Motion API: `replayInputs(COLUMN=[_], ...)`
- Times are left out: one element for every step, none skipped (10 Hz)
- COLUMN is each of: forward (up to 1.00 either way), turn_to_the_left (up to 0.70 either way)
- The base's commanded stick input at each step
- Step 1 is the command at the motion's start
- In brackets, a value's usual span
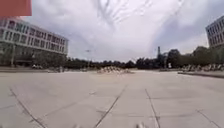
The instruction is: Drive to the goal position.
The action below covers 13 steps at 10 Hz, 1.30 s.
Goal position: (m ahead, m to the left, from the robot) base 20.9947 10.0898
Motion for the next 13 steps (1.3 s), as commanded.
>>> replayInputs(forward=[0.7,0.7,0.7,0.7,0.7,0.7,0.7,0.7,0.7,0.7,0.7,0.7,0.7], turn_to_the_left=[0.14,0.14,0.14,0.14,0.14,0.14,0.14,0.13,0.09,0.05,0.04,0.0,0.0])
